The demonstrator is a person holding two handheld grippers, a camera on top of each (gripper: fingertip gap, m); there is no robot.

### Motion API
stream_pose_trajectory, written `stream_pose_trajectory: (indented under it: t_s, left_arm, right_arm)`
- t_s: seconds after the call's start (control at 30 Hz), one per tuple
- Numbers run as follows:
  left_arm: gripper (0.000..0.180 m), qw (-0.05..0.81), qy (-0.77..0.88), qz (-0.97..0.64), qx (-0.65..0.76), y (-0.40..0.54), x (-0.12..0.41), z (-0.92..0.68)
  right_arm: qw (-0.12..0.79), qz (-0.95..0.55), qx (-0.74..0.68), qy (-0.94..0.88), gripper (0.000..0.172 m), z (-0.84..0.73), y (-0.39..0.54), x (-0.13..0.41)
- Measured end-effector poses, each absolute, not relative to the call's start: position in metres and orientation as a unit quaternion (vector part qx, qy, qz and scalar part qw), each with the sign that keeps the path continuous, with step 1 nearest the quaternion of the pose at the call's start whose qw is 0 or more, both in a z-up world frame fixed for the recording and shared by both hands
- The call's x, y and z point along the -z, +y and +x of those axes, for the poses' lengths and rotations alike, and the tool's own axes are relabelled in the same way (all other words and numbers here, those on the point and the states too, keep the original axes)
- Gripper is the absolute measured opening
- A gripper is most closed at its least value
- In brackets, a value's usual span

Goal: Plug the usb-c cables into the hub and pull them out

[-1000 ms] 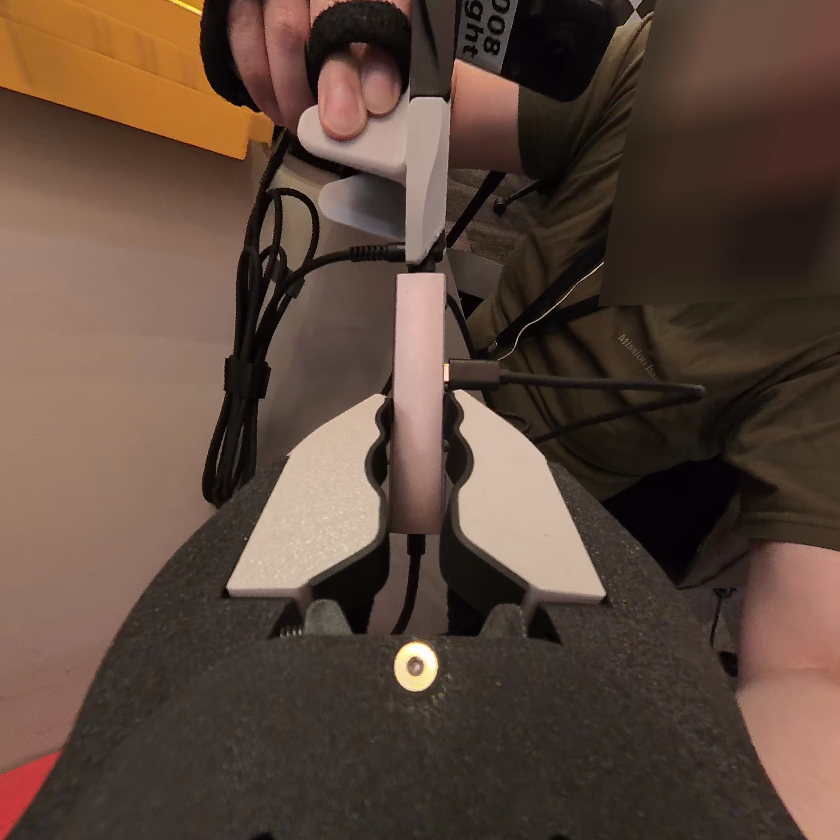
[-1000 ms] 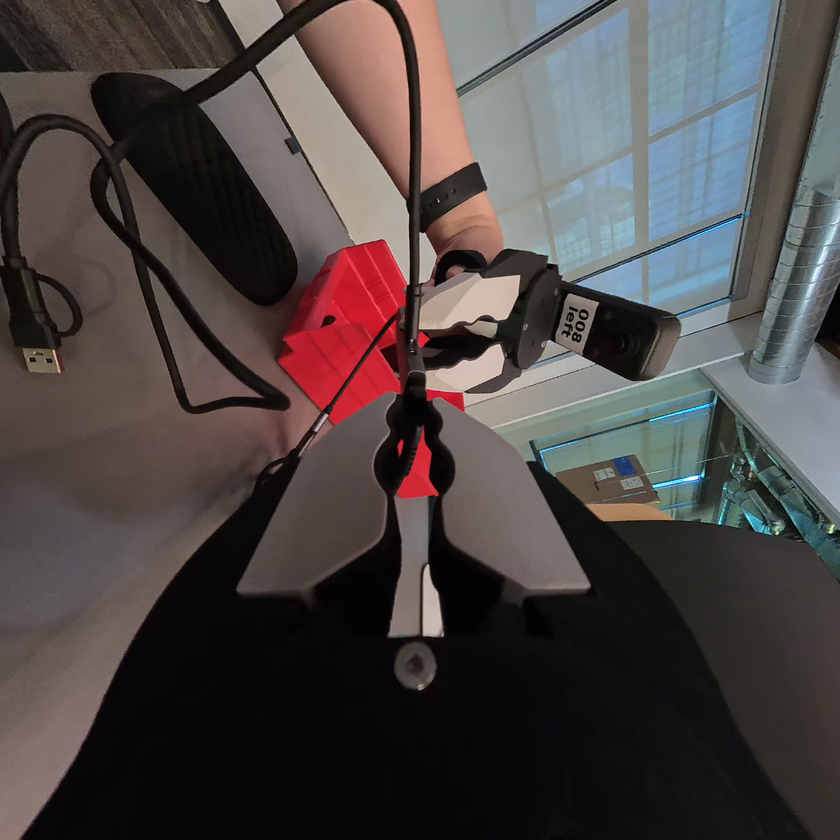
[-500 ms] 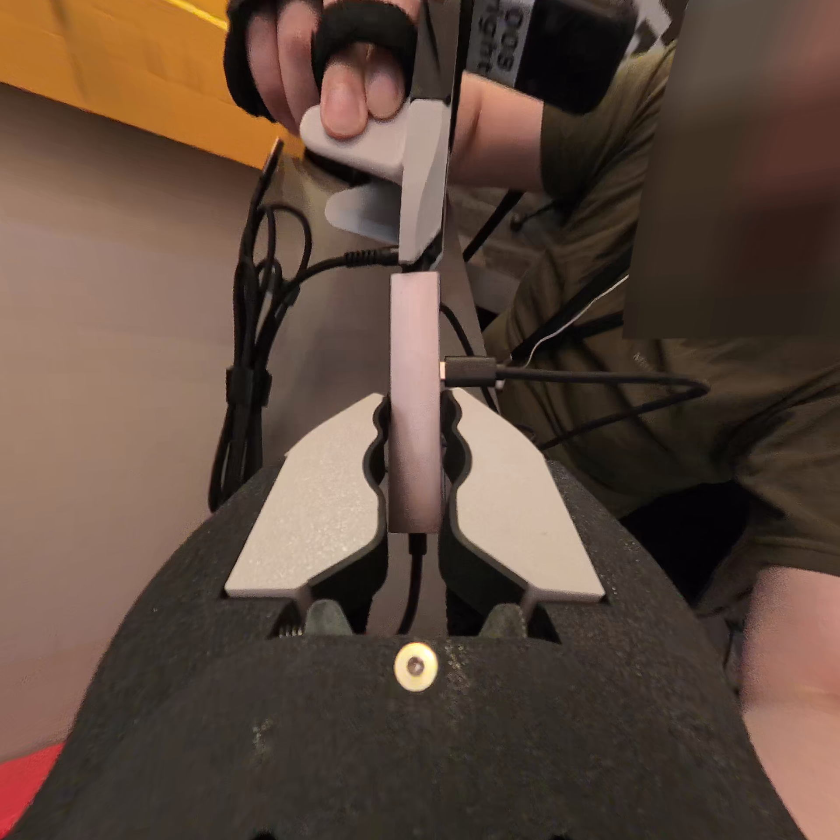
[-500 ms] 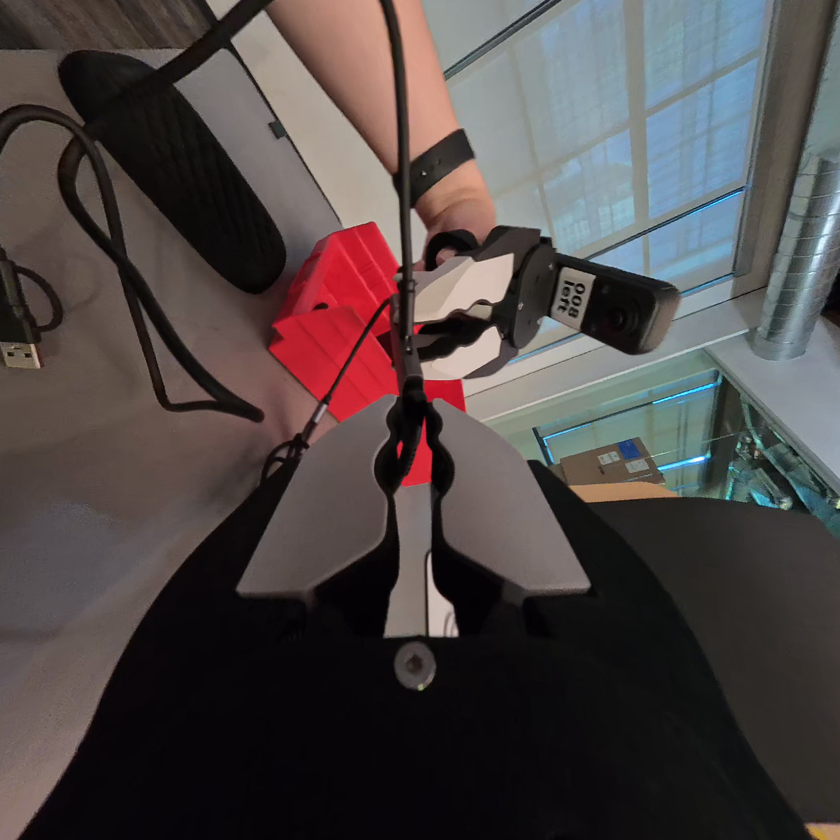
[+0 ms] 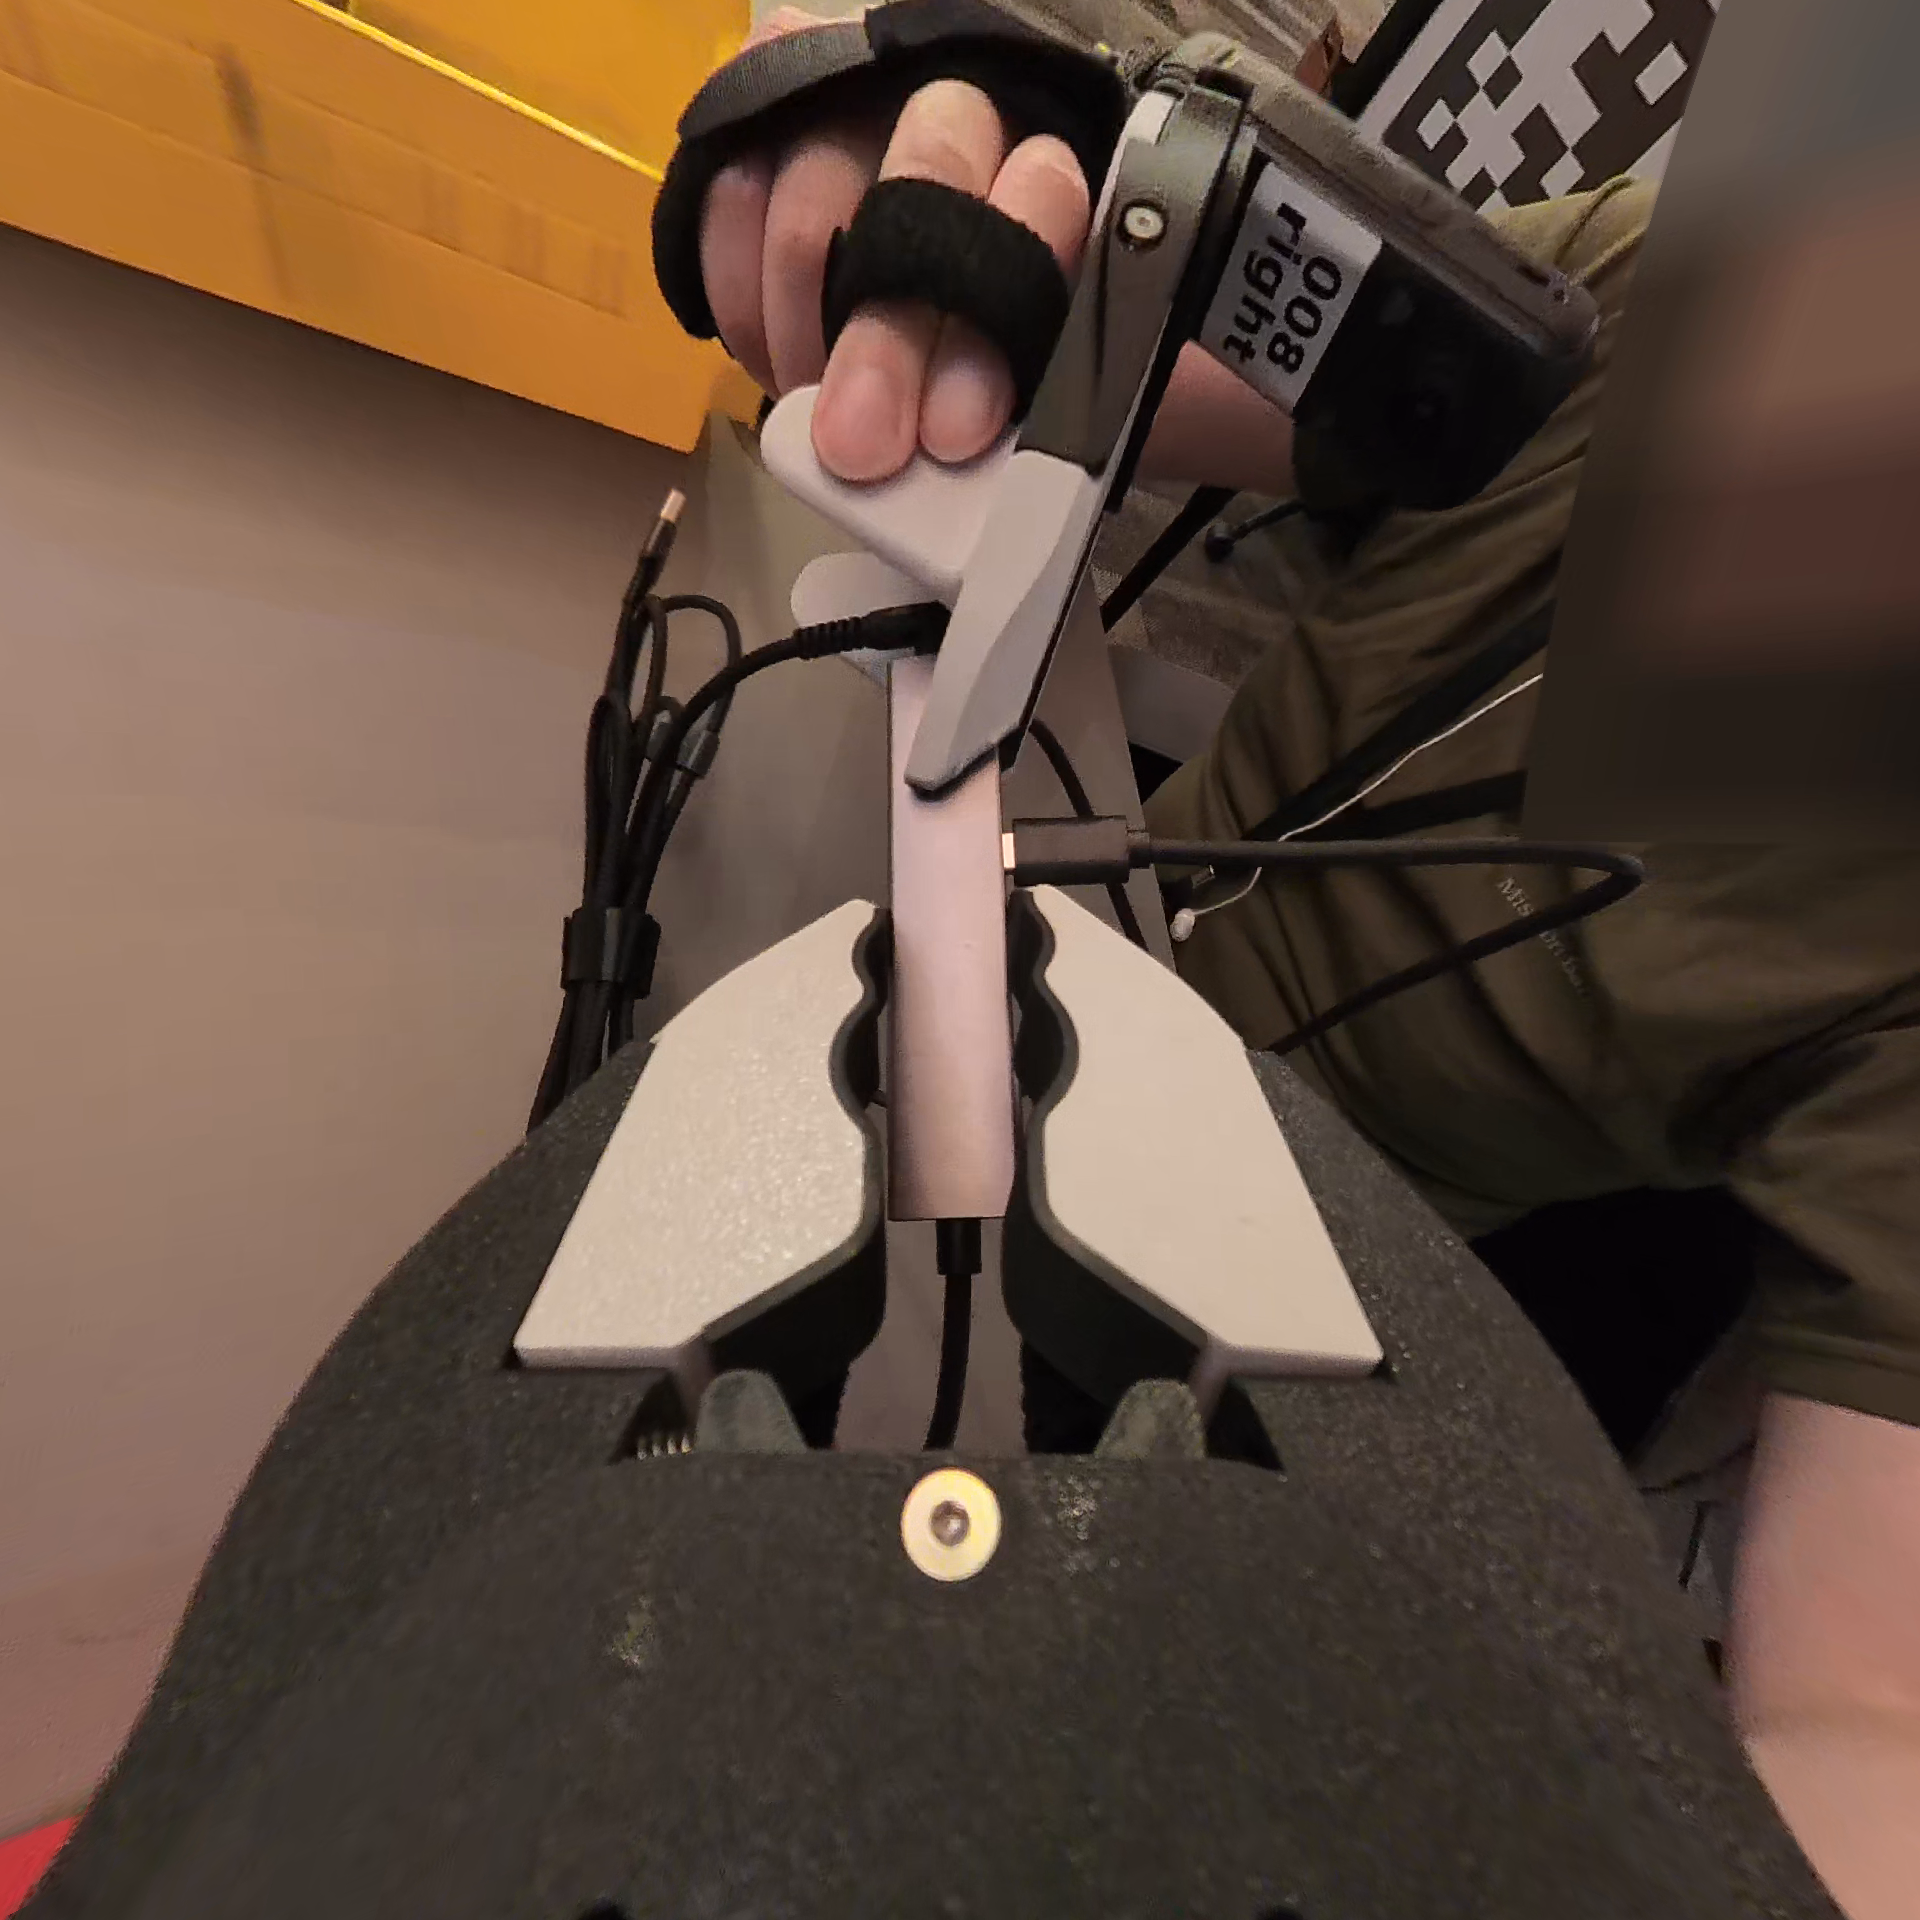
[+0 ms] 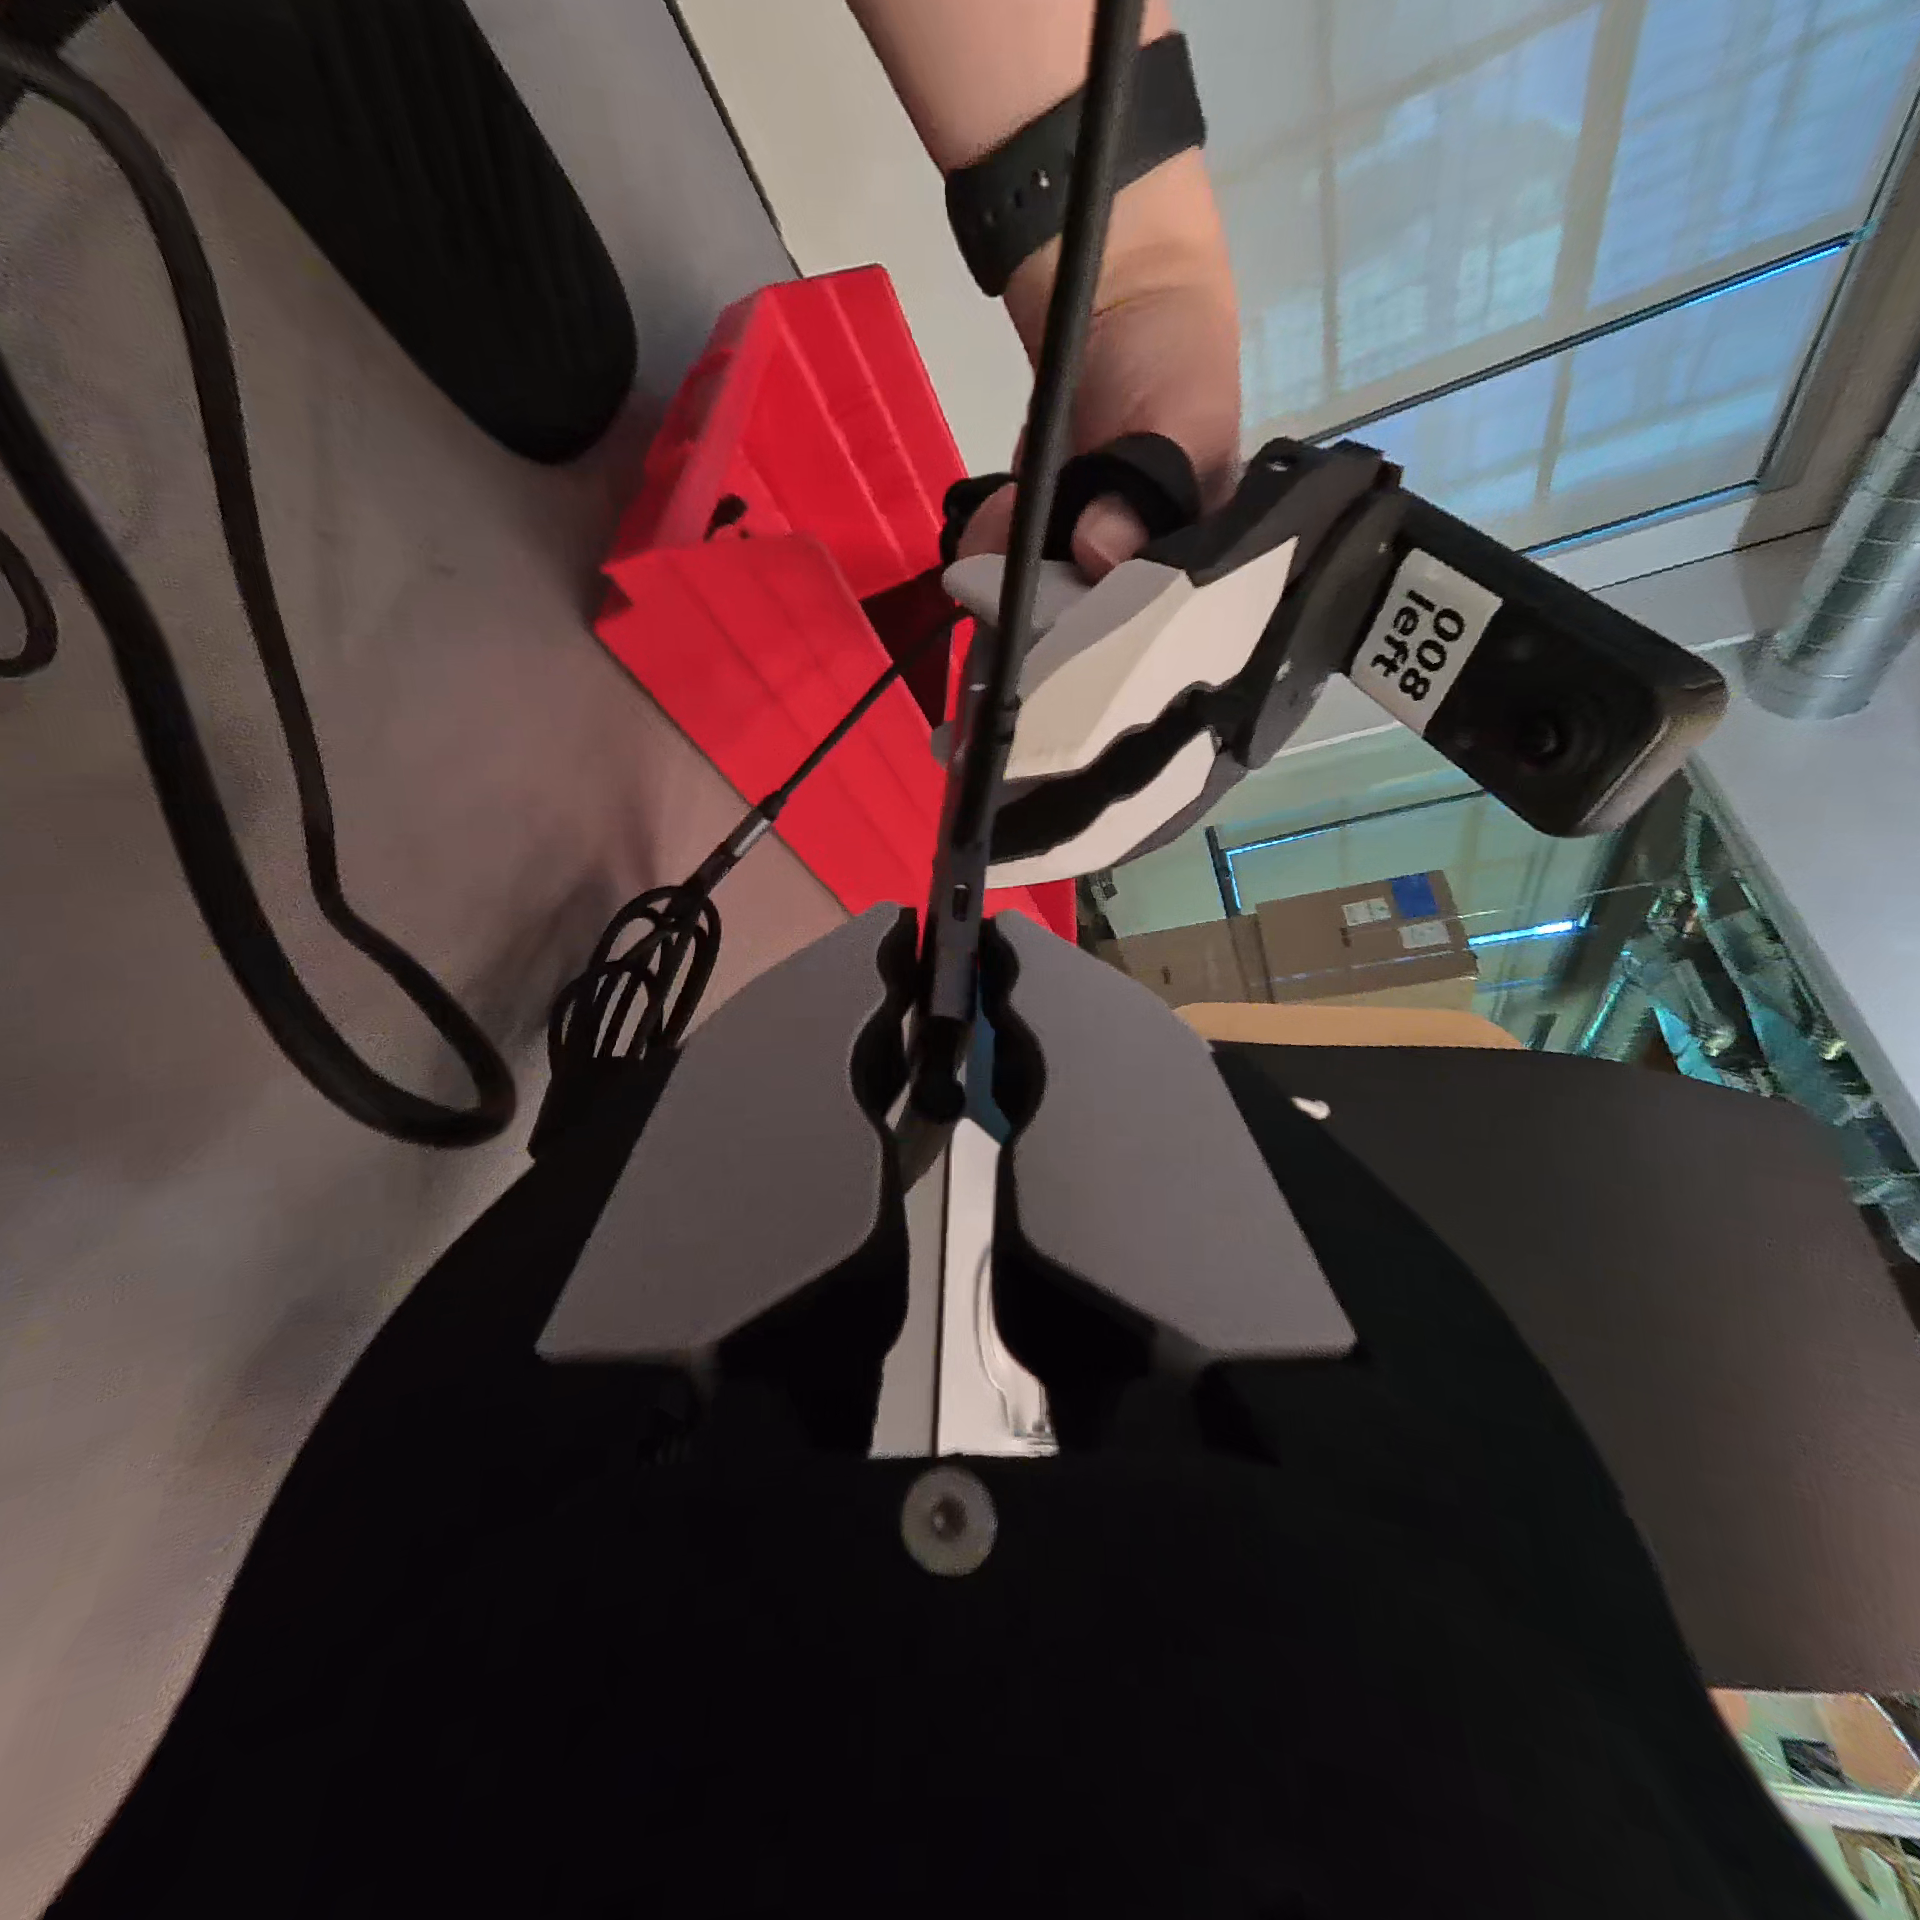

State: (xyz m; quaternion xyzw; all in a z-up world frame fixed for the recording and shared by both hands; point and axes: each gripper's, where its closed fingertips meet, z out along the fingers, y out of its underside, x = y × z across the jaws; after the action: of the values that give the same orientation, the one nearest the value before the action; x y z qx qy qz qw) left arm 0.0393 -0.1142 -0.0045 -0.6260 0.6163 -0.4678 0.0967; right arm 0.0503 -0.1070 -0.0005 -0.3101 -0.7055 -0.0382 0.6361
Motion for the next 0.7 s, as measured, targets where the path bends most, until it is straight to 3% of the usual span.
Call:
stream_pose_trajectory:
  t_s: [0.3,0.53,0.7]
  left_arm:
    - [0.03,0.132,0.582,-0.625,0.504,-0.117,-0.012,0.031]
    - [0.038,0.39,0.479,-0.645,0.449,-0.109,-0.042,-0.037]
    - [0.039,0.426,0.476,-0.667,0.384,-0.177,-0.002,-0.074]
  right_arm:
    - [0.632,-0.341,-0.001,-0.696,0.01,0.054,-0.108,-0.004]
    - [0.639,-0.391,-0.005,-0.662,0.01,0.067,-0.091,-0.025]
    - [0.654,-0.447,-0.018,-0.61,0.01,0.093,-0.071,-0.077]
